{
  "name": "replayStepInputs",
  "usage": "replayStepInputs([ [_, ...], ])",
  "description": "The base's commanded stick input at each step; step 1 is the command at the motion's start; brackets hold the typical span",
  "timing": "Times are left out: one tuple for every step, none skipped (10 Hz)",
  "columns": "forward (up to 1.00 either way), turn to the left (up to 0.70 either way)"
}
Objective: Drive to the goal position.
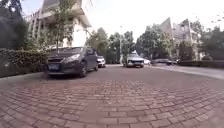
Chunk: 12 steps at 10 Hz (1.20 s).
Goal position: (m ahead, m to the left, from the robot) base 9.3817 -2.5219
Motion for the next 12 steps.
replayStepInputs([
  [0.7,0.0],
  [0.7,0.0],
  [0.7,0.0],
  [0.7,0.0],
  [0.7,0.0],
  [0.7,0.0],
  [0.7,0.0],
  [0.7,0.0],
  [0.7,0.0],
  [0.7,0.0],
  [0.7,0.0],
  [0.7,0.0],
])
